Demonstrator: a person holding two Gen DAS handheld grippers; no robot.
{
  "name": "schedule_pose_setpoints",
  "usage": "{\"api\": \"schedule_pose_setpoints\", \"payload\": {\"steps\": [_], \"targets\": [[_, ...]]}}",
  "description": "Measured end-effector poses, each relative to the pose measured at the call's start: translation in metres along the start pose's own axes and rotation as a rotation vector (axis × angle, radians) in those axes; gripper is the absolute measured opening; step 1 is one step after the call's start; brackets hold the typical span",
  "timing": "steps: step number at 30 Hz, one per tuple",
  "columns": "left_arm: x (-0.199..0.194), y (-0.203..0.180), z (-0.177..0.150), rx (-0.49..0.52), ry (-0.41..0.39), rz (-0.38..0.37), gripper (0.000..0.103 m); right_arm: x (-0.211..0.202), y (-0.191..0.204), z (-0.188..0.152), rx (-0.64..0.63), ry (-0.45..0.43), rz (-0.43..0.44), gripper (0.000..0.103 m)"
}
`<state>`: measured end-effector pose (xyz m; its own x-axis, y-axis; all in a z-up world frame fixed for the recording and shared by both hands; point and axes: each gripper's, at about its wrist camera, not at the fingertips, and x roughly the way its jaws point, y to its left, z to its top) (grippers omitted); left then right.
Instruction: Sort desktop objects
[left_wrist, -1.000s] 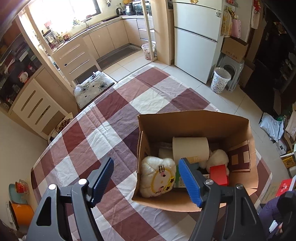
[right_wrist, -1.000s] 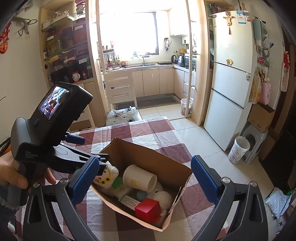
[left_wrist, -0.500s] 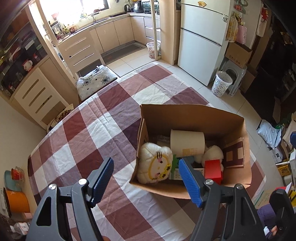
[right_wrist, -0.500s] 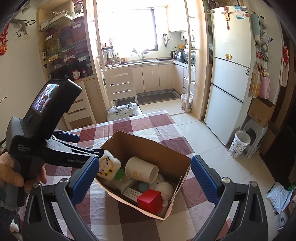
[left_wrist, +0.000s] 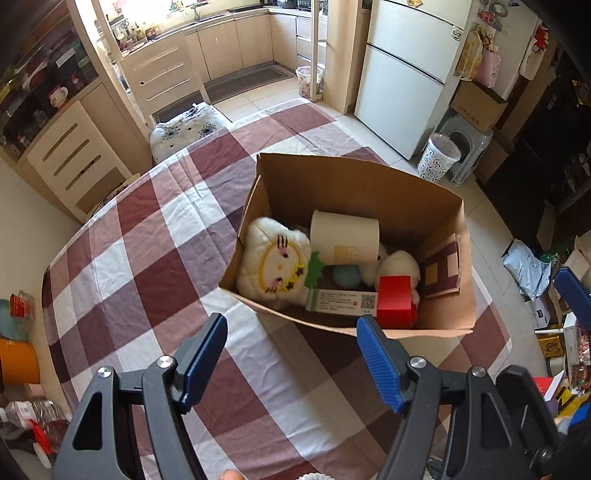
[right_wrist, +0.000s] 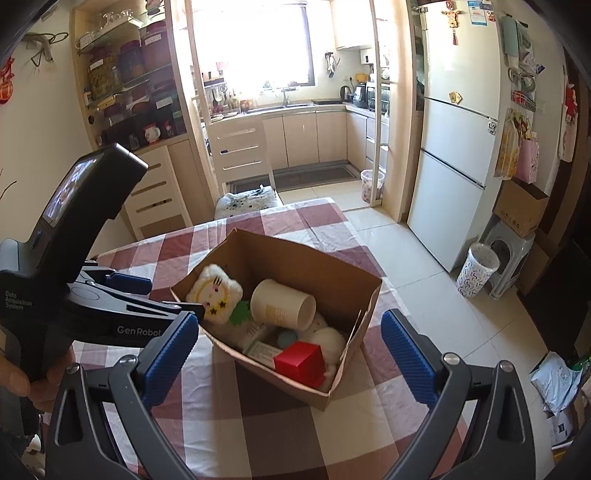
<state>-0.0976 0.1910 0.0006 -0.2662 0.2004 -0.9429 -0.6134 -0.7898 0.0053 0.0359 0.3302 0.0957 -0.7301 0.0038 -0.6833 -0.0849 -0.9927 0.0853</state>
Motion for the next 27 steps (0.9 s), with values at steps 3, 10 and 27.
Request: {"api": "schedule_pose_setpoints", "payload": {"steps": [3,10,27], "targets": [[0.0,-0.004,-0.005,-0.001,0.002,0.003,0.075,-0.003,-0.002,-0.004,0.005,0.004,0.0,0.1],[0.001,-0.018,-0.015,0.018,0.004,0.016,0.076,-0.007,-0.008,-0.009,0.023,0.008,-0.007,0.1],[-0.008,-0.024,-0.018,0.014,-0.032,0.015,0.082,-0.019,-0.012,-0.011,0.039,-0.026,-0.017,0.1]]}}
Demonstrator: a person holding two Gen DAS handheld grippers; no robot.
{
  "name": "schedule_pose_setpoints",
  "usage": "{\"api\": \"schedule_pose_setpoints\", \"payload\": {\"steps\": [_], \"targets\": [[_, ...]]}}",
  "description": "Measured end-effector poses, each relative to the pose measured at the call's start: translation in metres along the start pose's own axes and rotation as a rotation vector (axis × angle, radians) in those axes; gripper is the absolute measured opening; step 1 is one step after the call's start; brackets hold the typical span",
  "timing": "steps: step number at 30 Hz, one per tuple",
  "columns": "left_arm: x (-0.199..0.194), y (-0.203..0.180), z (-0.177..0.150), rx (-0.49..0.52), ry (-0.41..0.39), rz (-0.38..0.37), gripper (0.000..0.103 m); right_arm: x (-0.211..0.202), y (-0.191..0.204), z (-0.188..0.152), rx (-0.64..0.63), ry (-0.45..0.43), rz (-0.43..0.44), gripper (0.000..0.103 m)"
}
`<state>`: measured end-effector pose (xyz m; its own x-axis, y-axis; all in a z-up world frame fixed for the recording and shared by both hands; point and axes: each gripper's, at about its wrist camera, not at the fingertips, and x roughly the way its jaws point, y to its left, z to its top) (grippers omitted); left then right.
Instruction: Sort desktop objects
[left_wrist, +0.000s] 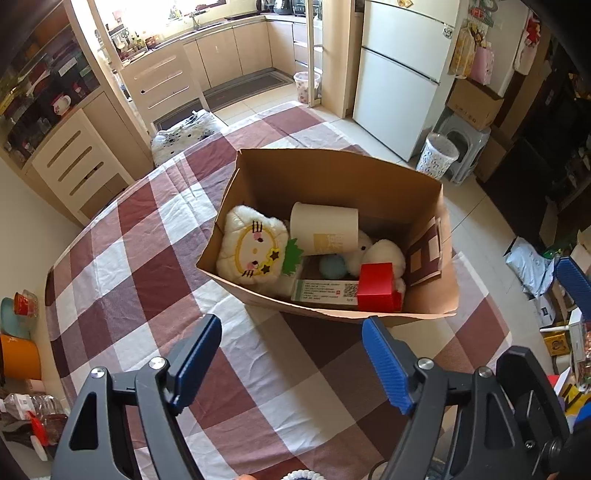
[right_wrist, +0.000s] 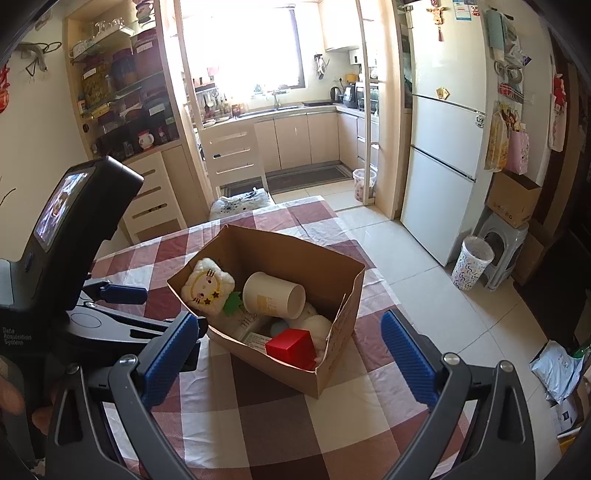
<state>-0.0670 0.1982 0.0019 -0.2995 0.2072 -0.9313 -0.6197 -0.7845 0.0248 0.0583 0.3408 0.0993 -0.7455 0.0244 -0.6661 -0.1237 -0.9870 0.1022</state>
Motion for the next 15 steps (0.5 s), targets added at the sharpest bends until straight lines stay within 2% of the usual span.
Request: {"api": "schedule_pose_setpoints", "payload": {"steps": [5,8,15], "targets": [[-0.003,0.002,-0.001,-0.025,-0.021,-0.047,0.083,-0.005,-0.002,0.001,0.01,-0.02,-0.003,0.1],[-0.001,0.0,-0.001,-0.022,-0.011,-0.06,0.087,-0.008,-0.003,0.001,0.012,-0.032,-0.008,0.1],[0.006,-0.013,-0.006,0.038,-0.004,0.036,0.088,-0.01,-0.004,0.0,0.012,-0.034,-0.003,0.1]]}}
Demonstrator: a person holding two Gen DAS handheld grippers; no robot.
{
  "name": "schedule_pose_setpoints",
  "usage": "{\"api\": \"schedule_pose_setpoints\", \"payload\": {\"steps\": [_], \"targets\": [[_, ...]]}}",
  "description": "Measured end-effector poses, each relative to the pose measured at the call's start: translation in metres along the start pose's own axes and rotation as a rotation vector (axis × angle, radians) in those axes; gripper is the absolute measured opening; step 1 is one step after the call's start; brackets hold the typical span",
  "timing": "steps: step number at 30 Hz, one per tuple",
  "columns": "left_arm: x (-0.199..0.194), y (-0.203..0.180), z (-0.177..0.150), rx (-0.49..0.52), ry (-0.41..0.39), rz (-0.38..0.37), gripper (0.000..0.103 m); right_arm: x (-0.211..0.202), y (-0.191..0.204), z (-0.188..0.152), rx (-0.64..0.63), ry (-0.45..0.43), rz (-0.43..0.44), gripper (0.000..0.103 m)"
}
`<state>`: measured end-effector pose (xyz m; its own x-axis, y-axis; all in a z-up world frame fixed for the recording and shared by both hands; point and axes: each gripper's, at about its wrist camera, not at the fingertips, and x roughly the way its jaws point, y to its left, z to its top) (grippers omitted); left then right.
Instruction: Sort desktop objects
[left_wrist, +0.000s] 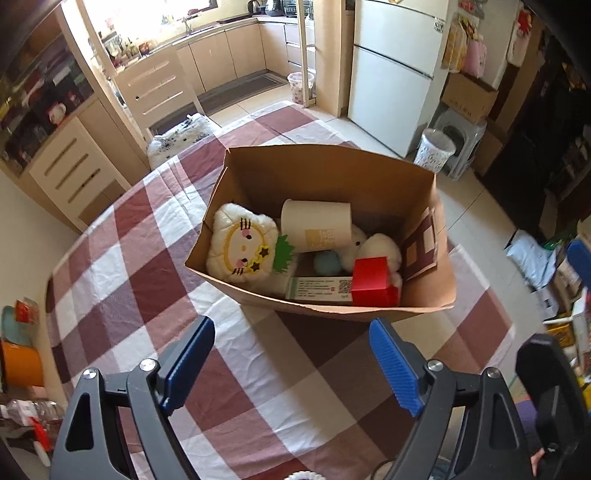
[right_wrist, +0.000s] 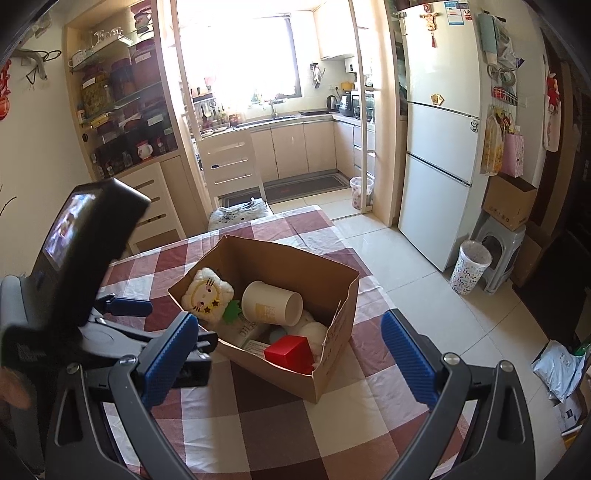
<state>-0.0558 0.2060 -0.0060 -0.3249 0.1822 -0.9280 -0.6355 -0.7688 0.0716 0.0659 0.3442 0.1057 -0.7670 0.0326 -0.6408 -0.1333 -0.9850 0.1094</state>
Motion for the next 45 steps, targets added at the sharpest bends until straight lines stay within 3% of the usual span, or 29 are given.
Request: {"api": "schedule_pose_setpoints", "payload": {"steps": [6,11,23,45], "targets": [[0.002,0.011,-0.001,-0.056,0.003,0.026,0.088,-0.002,-0.002,-0.001,0.008,-0.006,-0.004,0.1],[0.004,0.007,-0.002,-0.036,0.017,-0.016,0.088,-0.003,-0.004,-0.002,0.016,-0.007,-0.008,0.1],[0.002,0.0,-0.001,-0.004,0.01,-0.036,0.088,-0.002,-0.004,-0.002,0.019,-0.001,-0.012,0.1],[0.003,0.002,-0.001,-0.008,0.014,-0.026,0.088,0.009,-0.014,-0.007,0.056,0.048,-0.046,0.101]]}}
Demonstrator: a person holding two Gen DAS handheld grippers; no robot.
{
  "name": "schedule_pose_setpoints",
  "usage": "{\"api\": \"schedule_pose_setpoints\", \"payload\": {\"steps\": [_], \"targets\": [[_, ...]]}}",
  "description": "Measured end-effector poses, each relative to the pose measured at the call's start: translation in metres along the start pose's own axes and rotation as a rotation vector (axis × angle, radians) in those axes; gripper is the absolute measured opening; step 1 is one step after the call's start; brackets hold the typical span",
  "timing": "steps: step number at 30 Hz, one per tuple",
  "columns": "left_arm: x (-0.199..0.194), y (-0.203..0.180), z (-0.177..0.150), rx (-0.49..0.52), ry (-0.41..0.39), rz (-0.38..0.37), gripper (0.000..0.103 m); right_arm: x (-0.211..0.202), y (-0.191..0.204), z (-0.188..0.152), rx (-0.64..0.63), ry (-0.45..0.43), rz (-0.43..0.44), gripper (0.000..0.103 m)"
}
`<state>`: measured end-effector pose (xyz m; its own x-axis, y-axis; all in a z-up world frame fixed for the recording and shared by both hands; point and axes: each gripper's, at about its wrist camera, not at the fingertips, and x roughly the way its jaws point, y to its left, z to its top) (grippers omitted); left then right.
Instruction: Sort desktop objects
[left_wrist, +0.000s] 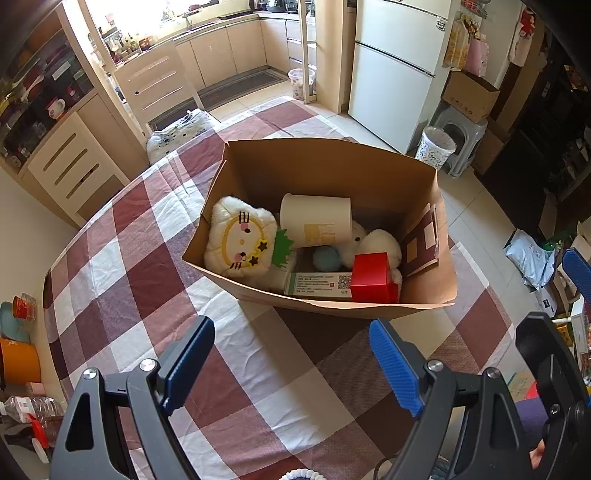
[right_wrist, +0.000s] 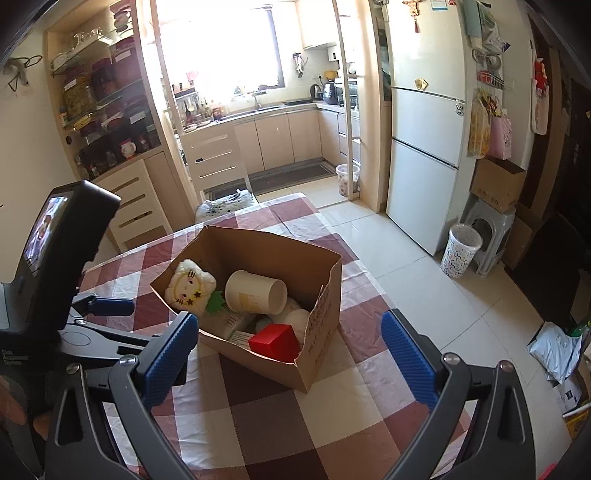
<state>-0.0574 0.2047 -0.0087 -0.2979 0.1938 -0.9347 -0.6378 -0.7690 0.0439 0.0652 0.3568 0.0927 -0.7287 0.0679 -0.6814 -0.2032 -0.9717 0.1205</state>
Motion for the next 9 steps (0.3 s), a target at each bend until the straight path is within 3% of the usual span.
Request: {"api": "schedule_pose_setpoints", "payload": {"steps": [9], "targets": [[0.0002,-0.0006,-0.0014,0.007,-0.011,0.014,0.088,0.002,0.0007,-0.0012,0.003,0.006,0.001,0.101]]}}
